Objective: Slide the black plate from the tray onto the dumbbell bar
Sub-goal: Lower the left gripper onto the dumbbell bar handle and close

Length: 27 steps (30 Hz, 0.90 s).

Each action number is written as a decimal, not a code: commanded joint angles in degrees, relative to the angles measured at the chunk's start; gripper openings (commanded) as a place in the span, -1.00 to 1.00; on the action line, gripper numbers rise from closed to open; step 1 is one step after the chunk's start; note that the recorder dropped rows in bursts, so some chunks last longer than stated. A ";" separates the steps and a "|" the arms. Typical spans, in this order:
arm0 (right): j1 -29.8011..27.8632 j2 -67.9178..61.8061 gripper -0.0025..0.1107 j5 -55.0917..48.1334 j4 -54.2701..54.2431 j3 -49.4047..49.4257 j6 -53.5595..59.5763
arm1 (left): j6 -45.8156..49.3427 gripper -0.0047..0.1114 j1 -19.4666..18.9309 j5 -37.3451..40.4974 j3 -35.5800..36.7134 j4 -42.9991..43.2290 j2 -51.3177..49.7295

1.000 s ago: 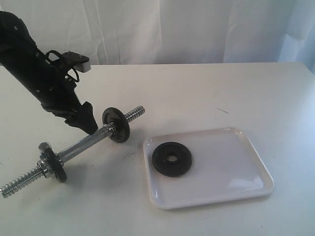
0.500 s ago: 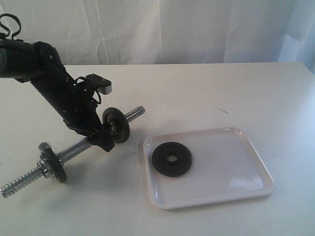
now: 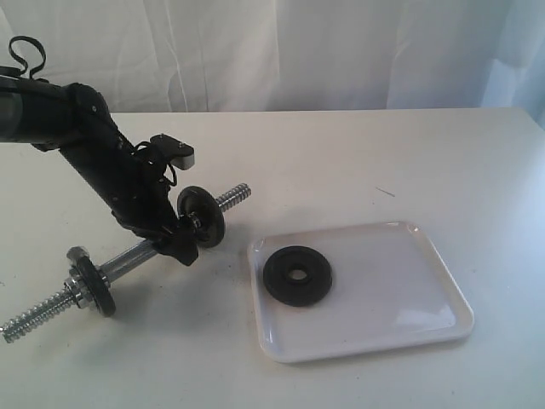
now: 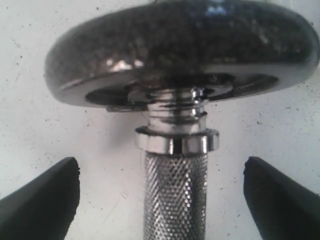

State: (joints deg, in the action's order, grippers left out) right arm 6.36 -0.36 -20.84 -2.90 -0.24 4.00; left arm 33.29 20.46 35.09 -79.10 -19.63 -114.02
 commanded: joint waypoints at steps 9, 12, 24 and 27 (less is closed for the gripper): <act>-0.18 0.36 -0.96 0.85 -0.05 0.24 0.05 | -0.03 0.61 0.24 3.84 -0.30 0.09 -1.52; -0.18 0.36 -0.96 0.85 -0.05 0.24 0.05 | 0.08 0.61 0.24 3.77 -0.30 0.20 -1.63; -0.18 0.36 -0.96 0.85 -0.05 0.24 0.05 | -0.04 -0.72 0.24 1.56 -0.30 0.48 -1.61; -0.18 0.36 -0.96 0.85 -0.05 0.24 0.05 | 0.11 -0.91 0.24 1.56 -0.30 0.58 -1.61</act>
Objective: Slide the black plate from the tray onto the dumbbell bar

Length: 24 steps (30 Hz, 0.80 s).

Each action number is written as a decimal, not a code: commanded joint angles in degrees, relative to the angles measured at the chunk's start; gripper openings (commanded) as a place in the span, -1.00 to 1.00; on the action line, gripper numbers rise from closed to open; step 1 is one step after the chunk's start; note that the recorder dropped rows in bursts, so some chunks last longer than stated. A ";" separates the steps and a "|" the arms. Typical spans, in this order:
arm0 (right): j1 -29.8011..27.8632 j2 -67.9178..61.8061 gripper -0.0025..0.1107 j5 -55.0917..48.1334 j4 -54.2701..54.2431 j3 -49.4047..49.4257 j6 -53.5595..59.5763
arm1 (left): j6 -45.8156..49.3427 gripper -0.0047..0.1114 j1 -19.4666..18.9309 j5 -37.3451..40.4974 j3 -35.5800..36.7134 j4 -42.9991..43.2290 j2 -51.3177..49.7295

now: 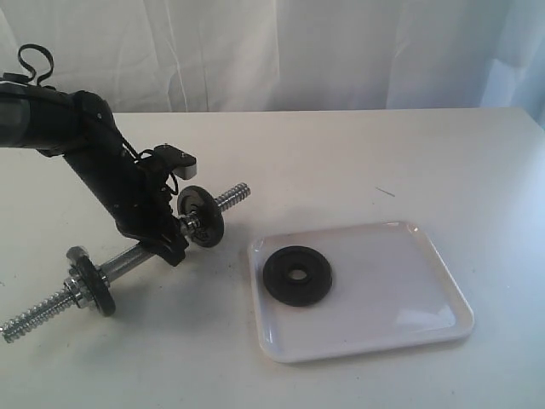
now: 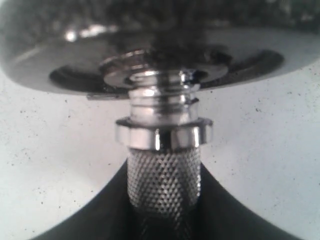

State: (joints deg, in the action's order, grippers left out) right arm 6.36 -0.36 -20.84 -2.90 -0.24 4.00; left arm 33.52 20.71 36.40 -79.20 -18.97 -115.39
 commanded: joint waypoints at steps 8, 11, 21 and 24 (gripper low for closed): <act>-0.18 0.36 -0.96 0.85 -0.05 0.24 0.05 | 0.20 -0.92 -0.01 -4.80 -0.19 -6.66 0.43; -0.18 0.36 -0.96 0.85 -0.05 0.24 0.05 | 2.80 -0.92 -0.01 -6.28 -0.19 -9.15 1.34; -0.18 0.36 -0.96 0.85 -0.05 0.24 0.05 | 5.70 -0.92 -0.01 -6.42 -0.19 -9.69 6.29; -0.18 0.36 -0.96 0.85 -0.05 0.24 0.05 | 7.34 -0.92 -0.01 -6.42 -0.19 -11.34 7.82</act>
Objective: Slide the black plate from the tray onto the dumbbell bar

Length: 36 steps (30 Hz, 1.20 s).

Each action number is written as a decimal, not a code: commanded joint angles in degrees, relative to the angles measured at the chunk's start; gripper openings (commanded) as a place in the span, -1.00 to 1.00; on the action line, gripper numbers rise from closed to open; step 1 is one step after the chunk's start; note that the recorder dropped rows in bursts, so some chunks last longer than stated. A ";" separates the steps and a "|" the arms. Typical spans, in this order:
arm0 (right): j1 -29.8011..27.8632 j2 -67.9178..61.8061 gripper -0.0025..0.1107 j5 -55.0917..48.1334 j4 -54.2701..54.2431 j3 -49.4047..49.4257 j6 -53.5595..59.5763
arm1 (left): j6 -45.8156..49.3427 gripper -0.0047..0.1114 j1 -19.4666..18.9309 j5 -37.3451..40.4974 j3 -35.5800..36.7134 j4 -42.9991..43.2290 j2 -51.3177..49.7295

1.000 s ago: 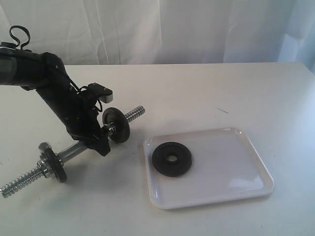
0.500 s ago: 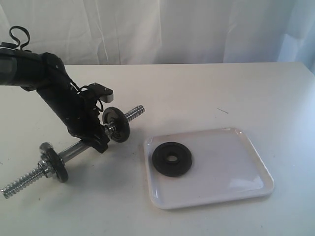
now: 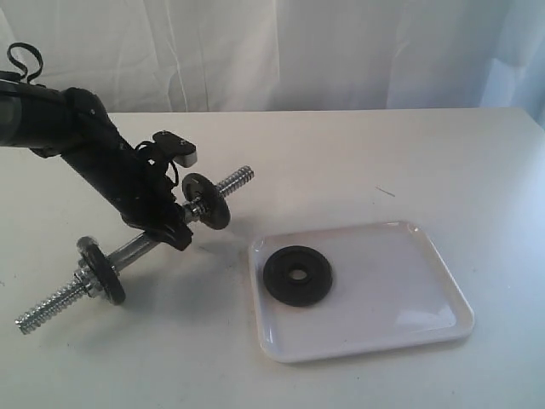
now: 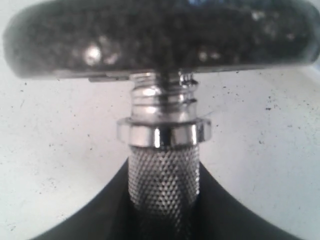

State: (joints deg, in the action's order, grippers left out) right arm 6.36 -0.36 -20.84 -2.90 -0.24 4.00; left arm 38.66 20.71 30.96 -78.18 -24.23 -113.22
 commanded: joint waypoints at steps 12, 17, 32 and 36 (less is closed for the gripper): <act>-0.18 0.36 -0.96 0.85 -0.05 0.24 0.05 | 5.29 -0.92 -0.01 4.22 -0.78 -10.26 10.52; -0.18 0.36 -0.96 0.85 -0.05 0.24 0.05 | 8.39 -0.92 -0.01 3.88 2.61 -11.73 12.56; -0.18 0.36 -0.96 21.22 5.68 0.24 -0.35 | 15.34 -0.92 -0.01 1.86 8.16 -20.21 17.32; -0.18 0.36 -0.96 37.09 5.68 0.24 -6.33 | 15.34 -0.92 -0.01 1.86 8.16 -20.31 17.78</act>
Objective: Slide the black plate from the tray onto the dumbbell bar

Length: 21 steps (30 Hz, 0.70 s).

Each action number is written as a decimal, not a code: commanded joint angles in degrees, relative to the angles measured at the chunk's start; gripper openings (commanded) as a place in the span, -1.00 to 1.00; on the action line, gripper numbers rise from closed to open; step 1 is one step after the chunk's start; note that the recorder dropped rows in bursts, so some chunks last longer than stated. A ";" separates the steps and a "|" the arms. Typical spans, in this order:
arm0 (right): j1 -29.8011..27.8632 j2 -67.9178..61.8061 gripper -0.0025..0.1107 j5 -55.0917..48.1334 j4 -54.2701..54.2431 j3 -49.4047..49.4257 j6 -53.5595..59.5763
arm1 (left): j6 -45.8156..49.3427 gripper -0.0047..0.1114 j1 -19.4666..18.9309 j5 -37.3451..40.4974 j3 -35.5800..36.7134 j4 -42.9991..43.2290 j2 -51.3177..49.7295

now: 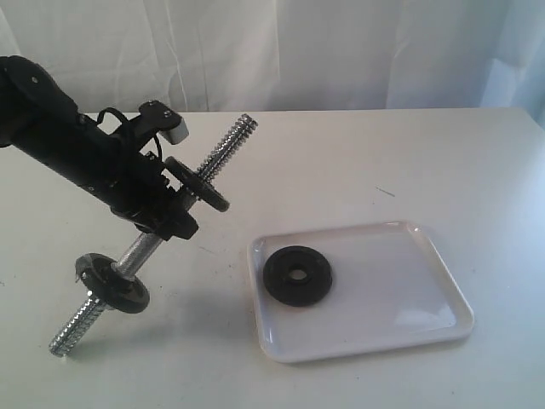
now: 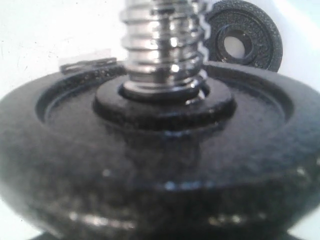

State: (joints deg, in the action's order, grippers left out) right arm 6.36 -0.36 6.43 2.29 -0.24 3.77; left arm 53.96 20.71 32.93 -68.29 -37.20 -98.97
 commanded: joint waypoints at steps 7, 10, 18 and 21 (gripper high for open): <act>-0.18 0.36 -0.96 10.64 -5.29 0.24 -56.59 | -0.22 -0.92 -0.01 0.23 -1.53 -7.45 3.53; -0.18 0.36 -0.96 7.00 -5.54 0.24 -56.45 | -0.22 -0.92 -0.01 0.35 -1.53 -7.45 3.53; 0.16 0.36 -0.96 -0.01 12.09 -8.28 -59.46 | -0.37 -0.92 -0.01 0.12 -1.53 -7.45 3.53; 1.90 -3.40 -0.96 -9.97 18.76 -17.33 -57.40 | -0.17 -0.92 -0.01 -0.01 -1.53 -7.45 3.53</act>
State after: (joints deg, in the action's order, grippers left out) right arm 6.92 -0.89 2.92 13.97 -10.60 -55.43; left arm 54.05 20.71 32.62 -68.29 -37.84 -98.95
